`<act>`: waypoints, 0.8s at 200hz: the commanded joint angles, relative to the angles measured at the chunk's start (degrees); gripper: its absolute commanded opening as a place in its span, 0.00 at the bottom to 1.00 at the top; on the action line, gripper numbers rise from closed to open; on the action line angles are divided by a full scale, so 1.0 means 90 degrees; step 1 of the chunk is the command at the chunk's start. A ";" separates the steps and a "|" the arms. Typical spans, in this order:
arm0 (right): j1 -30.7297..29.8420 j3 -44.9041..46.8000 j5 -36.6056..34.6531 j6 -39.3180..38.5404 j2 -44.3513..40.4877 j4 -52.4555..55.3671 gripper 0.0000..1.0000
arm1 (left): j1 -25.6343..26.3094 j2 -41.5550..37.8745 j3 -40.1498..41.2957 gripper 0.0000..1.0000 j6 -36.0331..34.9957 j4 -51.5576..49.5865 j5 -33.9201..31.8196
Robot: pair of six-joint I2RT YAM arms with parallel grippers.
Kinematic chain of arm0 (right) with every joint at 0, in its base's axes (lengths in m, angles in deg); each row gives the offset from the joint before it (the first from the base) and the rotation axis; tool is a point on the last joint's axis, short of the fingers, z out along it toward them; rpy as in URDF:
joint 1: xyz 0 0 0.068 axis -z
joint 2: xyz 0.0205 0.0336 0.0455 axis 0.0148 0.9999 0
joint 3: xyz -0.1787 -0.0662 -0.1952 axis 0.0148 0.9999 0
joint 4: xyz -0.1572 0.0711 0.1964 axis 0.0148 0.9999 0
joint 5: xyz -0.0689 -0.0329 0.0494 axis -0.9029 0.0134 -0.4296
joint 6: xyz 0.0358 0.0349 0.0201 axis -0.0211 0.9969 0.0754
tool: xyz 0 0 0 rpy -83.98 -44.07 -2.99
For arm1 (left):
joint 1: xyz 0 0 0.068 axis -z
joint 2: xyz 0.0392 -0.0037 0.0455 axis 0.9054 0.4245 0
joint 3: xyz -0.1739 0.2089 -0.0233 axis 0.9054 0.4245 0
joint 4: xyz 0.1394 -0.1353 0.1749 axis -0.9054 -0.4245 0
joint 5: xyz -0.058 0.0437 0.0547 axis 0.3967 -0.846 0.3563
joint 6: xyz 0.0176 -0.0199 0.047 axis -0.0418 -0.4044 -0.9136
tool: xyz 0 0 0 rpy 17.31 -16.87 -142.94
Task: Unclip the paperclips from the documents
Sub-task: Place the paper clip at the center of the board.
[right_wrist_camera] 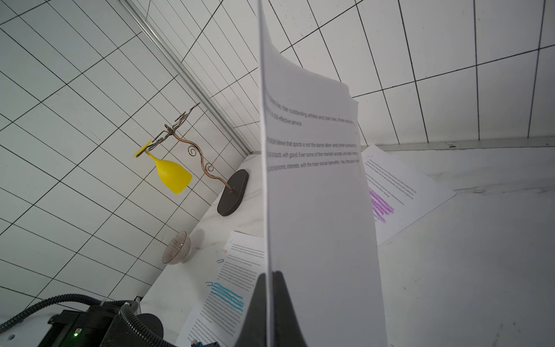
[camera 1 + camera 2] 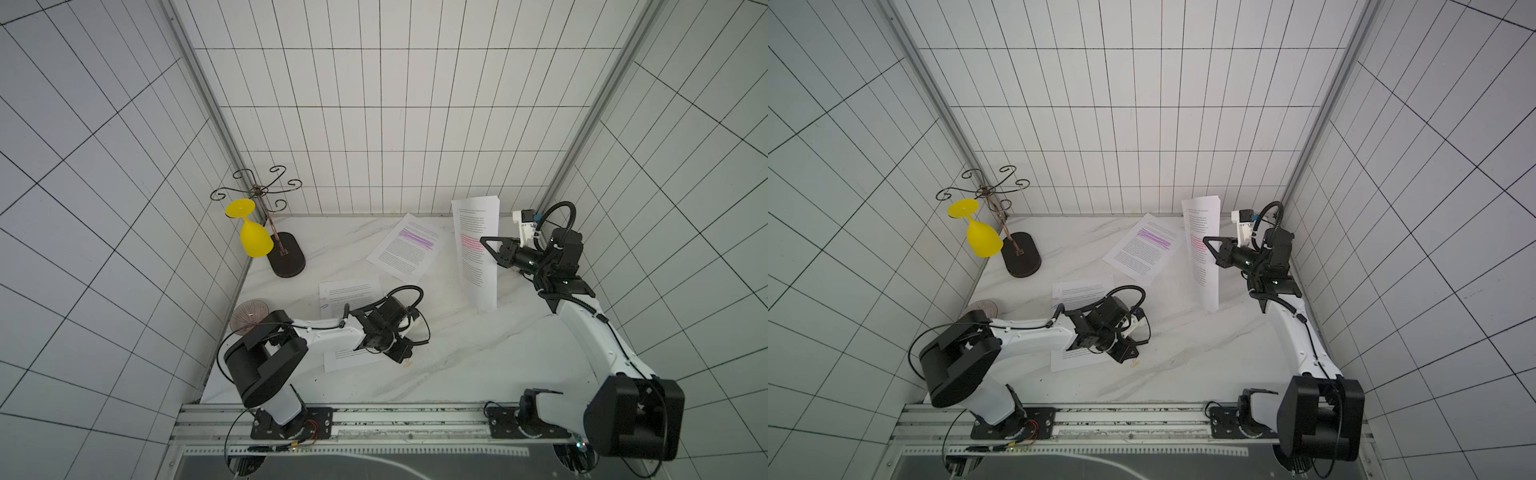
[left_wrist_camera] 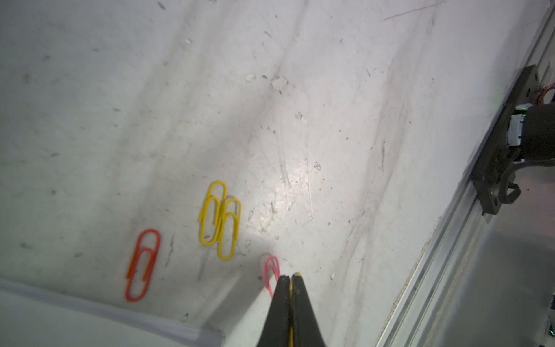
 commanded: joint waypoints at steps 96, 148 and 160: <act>-0.0348 -0.0672 -0.0794 -0.0731 0.0522 0.2151 0.00 | -0.0039 -0.0386 -0.0629 0.57 -0.0258 -0.0551 -0.0533; -0.0541 -0.1017 -0.0672 -0.0663 0.1083 0.2761 0.00 | -0.0110 0.0018 -0.1153 0.43 -0.0470 -0.0760 -0.0297; -0.0541 -0.1036 -0.0454 -0.0605 0.1218 0.2752 0.00 | -0.0189 -0.0062 -0.1166 0.44 -0.0477 -0.0786 -0.0187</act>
